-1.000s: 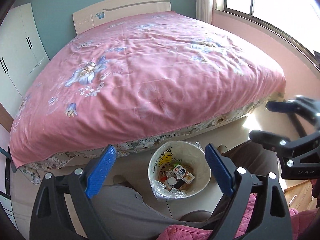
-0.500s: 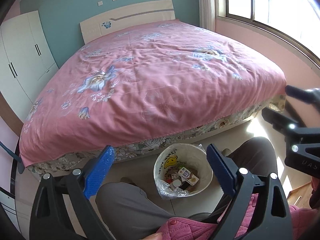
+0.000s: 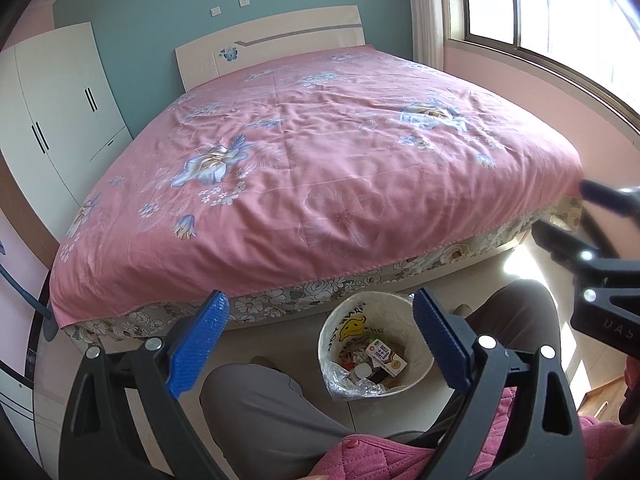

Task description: Collect trash

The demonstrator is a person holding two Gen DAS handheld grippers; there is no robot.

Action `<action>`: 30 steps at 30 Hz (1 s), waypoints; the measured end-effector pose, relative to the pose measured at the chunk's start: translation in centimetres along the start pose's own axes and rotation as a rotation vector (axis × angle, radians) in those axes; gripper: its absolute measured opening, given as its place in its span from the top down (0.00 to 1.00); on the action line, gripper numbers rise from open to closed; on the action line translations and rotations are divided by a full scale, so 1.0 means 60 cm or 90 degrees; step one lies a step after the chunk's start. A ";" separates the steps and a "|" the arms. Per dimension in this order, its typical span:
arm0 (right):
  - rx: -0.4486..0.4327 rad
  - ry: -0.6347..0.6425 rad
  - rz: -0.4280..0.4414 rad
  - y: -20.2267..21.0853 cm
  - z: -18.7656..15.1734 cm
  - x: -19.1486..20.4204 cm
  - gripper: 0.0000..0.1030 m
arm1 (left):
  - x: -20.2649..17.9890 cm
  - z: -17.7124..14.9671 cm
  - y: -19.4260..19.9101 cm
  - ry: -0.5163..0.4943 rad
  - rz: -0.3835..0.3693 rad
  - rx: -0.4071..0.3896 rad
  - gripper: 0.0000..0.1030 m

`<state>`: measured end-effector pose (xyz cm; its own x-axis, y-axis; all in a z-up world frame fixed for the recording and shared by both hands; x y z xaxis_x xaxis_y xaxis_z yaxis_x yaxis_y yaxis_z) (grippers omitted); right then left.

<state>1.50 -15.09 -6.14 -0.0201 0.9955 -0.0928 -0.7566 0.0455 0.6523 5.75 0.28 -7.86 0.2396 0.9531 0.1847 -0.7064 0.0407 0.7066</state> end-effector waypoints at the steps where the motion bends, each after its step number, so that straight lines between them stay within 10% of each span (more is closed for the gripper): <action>1: -0.001 0.002 0.002 0.000 0.000 0.001 0.22 | -0.001 -0.001 -0.001 -0.001 -0.003 0.003 0.08; 30: -0.002 0.011 0.018 0.002 0.003 0.015 0.22 | -0.007 0.000 0.002 -0.005 -0.011 0.001 0.08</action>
<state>1.49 -14.20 -6.03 -0.0529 0.9947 -0.0876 -0.7573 0.0173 0.6529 5.55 -0.14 -7.84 0.2577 0.9497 0.1778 -0.7013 0.0572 0.7106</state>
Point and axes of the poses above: each gripper's, at about its wrist camera, not at the fingertips, and y roughly against the way its jaws point, x to its left, z to its top, the point moved 9 cm from there along -y, roughly the way its jaws point, and after that the axes turned 3 degrees about z, right-handed, at the moved point
